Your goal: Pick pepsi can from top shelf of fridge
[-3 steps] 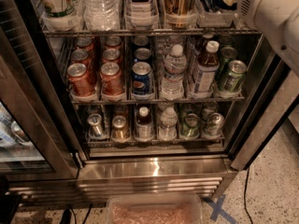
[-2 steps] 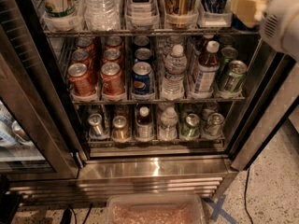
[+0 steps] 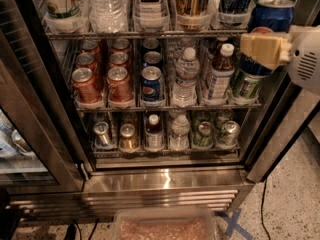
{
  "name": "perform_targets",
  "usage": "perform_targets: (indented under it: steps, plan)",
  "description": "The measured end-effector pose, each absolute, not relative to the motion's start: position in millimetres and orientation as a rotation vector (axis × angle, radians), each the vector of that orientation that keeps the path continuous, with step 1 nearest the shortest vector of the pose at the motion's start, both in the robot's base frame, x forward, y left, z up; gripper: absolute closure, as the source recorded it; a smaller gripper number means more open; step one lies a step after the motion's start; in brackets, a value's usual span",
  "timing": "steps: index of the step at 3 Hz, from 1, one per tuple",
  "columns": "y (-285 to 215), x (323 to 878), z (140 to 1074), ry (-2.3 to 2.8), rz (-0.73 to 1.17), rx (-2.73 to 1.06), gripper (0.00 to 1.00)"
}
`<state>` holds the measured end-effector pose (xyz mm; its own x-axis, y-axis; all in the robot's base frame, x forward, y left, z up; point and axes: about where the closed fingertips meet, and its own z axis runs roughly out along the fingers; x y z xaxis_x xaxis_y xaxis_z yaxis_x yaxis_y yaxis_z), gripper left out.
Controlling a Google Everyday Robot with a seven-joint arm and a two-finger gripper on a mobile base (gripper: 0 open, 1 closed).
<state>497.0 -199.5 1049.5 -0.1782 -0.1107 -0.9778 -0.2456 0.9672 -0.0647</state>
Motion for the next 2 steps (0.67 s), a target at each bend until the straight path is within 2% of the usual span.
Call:
perform_targets:
  steps: [2]
  plan:
    - [-184.7, 490.9, 1036.1, 1.805, 0.177, -0.31, 1.0]
